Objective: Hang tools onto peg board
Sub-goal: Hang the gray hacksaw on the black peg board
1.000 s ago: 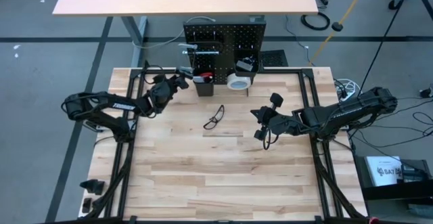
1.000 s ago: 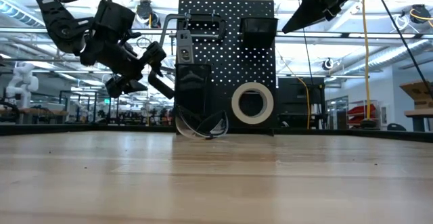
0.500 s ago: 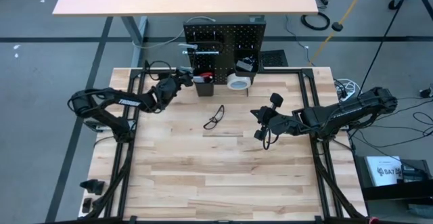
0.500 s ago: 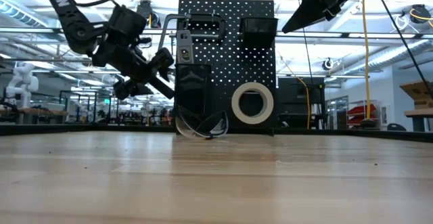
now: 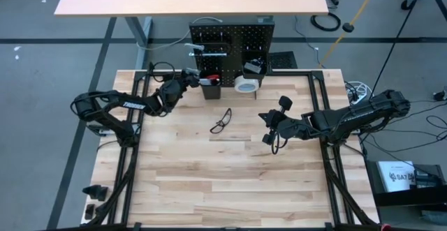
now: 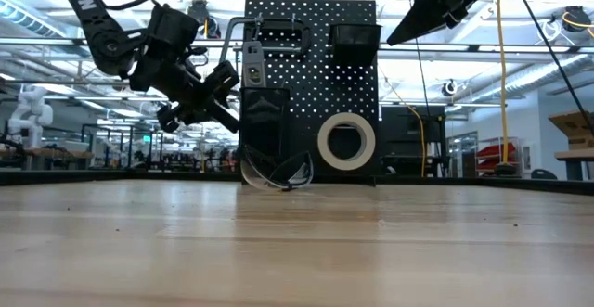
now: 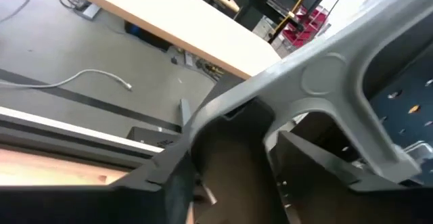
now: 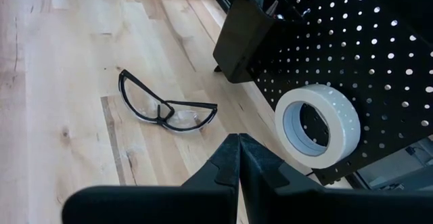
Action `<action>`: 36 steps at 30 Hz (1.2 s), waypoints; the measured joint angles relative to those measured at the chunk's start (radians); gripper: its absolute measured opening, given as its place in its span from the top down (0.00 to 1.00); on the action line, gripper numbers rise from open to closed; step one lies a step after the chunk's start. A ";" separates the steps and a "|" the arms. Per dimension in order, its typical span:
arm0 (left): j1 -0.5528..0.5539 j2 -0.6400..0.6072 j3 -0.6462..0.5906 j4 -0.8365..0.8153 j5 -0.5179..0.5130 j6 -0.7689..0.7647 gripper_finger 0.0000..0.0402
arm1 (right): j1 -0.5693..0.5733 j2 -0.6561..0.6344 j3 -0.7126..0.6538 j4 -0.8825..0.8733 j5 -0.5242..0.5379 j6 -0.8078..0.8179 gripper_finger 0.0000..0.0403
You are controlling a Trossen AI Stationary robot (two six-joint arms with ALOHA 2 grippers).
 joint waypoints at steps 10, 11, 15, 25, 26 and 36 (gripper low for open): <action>0.001 -0.002 0.002 0.001 -0.005 -0.006 0.68 | 0.000 0.000 0.000 -0.001 0.000 0.000 1.00; 0.001 -0.002 0.002 0.000 -0.006 -0.004 0.68 | 0.000 0.000 0.000 -0.001 0.000 0.000 1.00; 0.001 -0.004 0.002 0.003 -0.009 0.027 0.66 | 0.000 0.000 0.000 -0.002 0.000 -0.002 1.00; -0.002 -0.082 0.000 -0.010 -0.032 0.117 0.67 | 0.000 0.000 0.000 -0.001 0.000 -0.003 1.00; -0.002 -0.095 0.000 -0.010 -0.042 0.129 0.68 | 0.000 0.000 0.000 -0.002 0.000 -0.003 1.00; -0.001 -0.224 0.000 -0.014 -0.069 0.256 0.68 | 0.000 0.000 0.000 -0.001 0.000 -0.003 1.00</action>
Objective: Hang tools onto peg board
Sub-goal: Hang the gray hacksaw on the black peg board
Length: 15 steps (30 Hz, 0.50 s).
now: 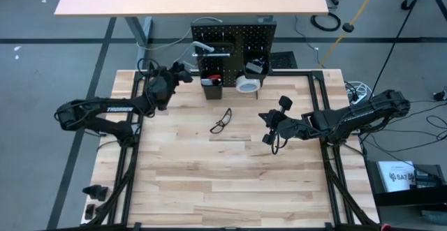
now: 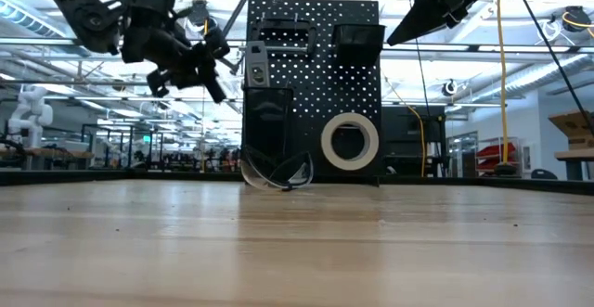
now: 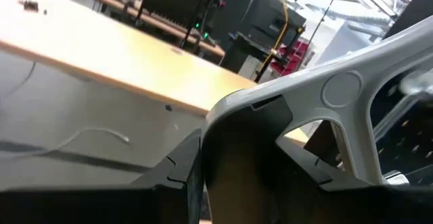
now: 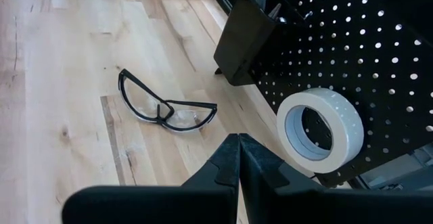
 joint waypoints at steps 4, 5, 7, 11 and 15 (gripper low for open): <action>0.000 -0.054 0.002 -0.051 0.010 0.045 0.68 | 0.000 0.000 0.000 0.000 0.000 0.001 1.00; 0.000 -0.067 0.009 -0.086 0.013 0.059 0.68 | 0.000 0.000 0.000 0.000 0.000 0.001 1.00; -0.003 -0.091 0.037 -0.176 0.021 0.091 0.68 | 0.000 0.000 0.000 0.001 0.000 0.001 1.00; -0.022 -0.130 0.116 -0.376 0.025 0.159 0.68 | 0.000 0.000 0.000 0.001 0.000 0.003 1.00; -0.046 -0.150 0.223 -0.530 0.025 0.243 0.68 | 0.000 0.000 0.000 0.002 0.000 0.003 1.00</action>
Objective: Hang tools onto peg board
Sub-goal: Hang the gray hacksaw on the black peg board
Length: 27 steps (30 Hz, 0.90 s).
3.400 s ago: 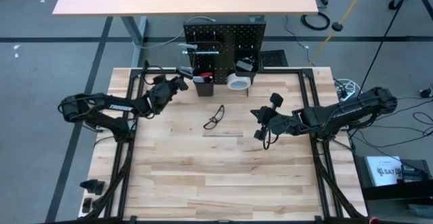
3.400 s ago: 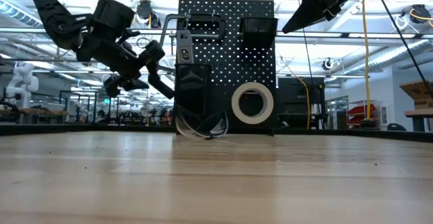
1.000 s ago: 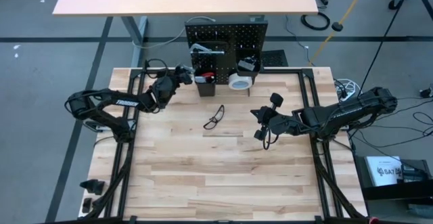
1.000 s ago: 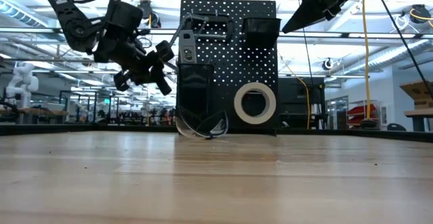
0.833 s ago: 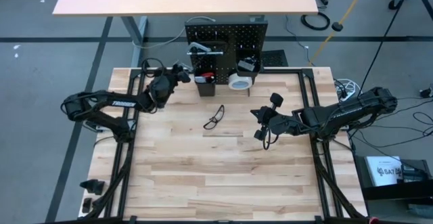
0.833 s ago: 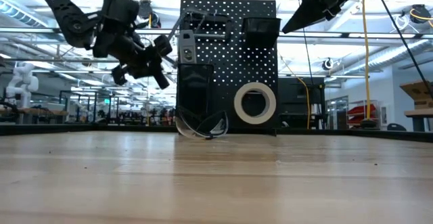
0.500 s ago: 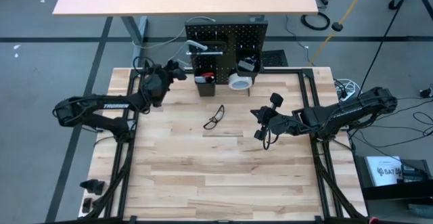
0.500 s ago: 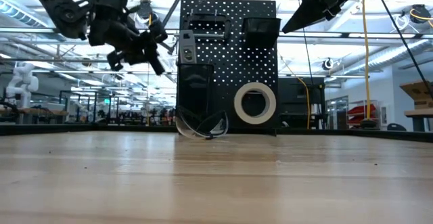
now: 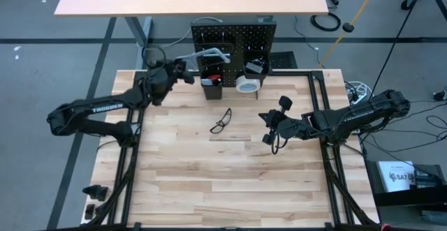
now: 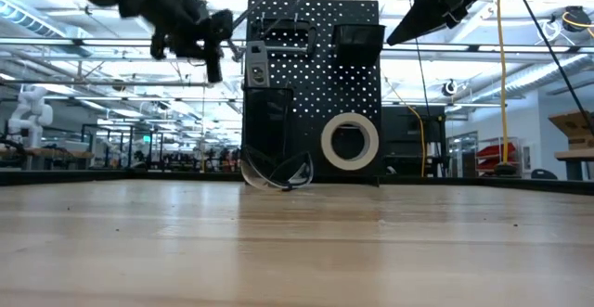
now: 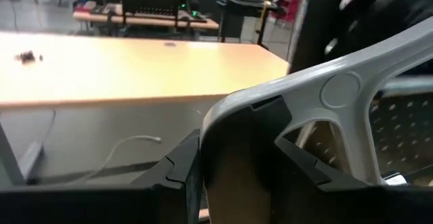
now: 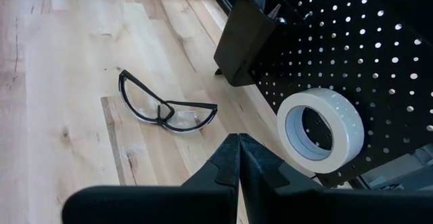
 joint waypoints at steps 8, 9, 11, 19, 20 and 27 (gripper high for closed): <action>-0.025 -0.003 0.253 -0.295 -0.006 0.141 0.68 | 0.000 0.000 0.000 0.000 0.000 0.000 1.00; -0.028 -0.003 0.286 -0.336 -0.007 0.154 0.68 | 0.000 0.000 0.000 0.000 0.000 0.000 1.00; -0.028 -0.002 0.351 -0.418 -0.007 0.177 0.68 | 0.000 0.000 0.000 -0.001 0.000 0.000 1.00; -0.028 0.019 0.559 -0.663 -0.038 0.288 0.68 | 0.000 0.000 0.000 0.000 0.000 0.000 1.00; -0.028 0.028 0.581 -0.694 -0.050 0.290 0.68 | 0.000 0.000 0.000 0.000 0.000 0.000 1.00; -0.028 0.126 0.680 -0.816 -0.090 0.341 0.68 | -0.002 0.000 0.000 0.004 0.000 0.004 1.00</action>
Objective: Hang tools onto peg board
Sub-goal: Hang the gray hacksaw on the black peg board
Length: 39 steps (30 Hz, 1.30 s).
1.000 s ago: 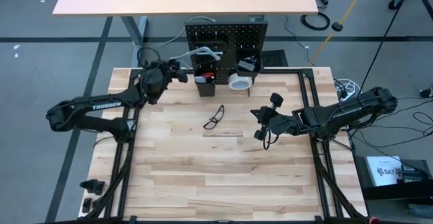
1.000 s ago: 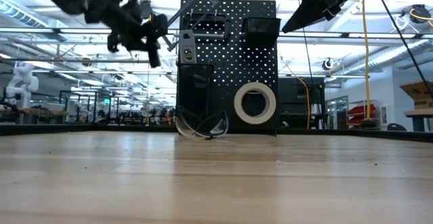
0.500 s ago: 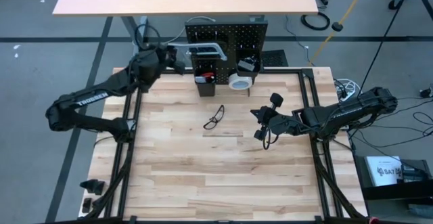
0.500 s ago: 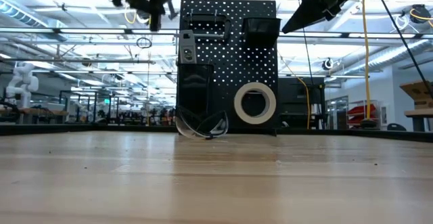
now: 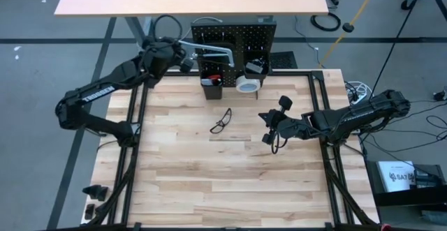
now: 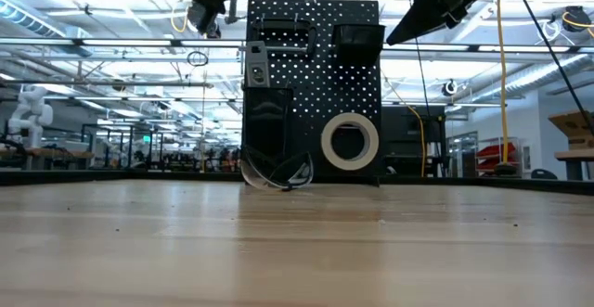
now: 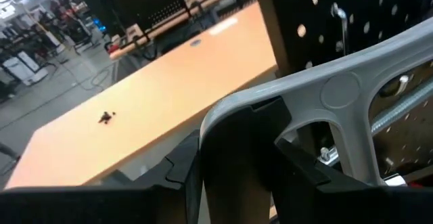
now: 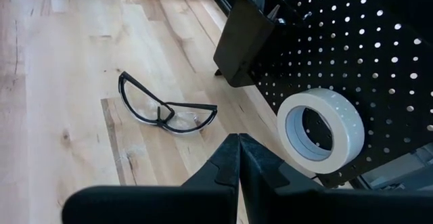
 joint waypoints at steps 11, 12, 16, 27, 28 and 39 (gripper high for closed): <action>0.004 0.143 0.119 -0.020 -0.079 0.117 0.68 | 0.000 0.000 0.000 0.001 0.000 0.002 1.00; 0.006 0.151 0.129 -0.020 -0.080 0.127 0.68 | 0.000 0.000 0.000 0.001 0.000 0.001 1.00; 0.017 0.168 0.145 -0.020 -0.087 0.129 0.68 | 0.000 0.000 0.000 -0.003 0.000 0.000 1.00; 0.035 0.196 0.145 -0.038 -0.090 0.097 0.68 | 0.000 0.000 0.000 -0.003 0.000 0.000 1.00; 0.035 0.196 0.145 -0.038 -0.091 0.096 0.68 | 0.000 0.000 0.000 -0.003 0.000 0.000 1.00; 0.025 0.196 0.145 -0.038 -0.100 0.093 0.68 | 0.000 0.000 0.000 -0.003 0.000 0.000 1.00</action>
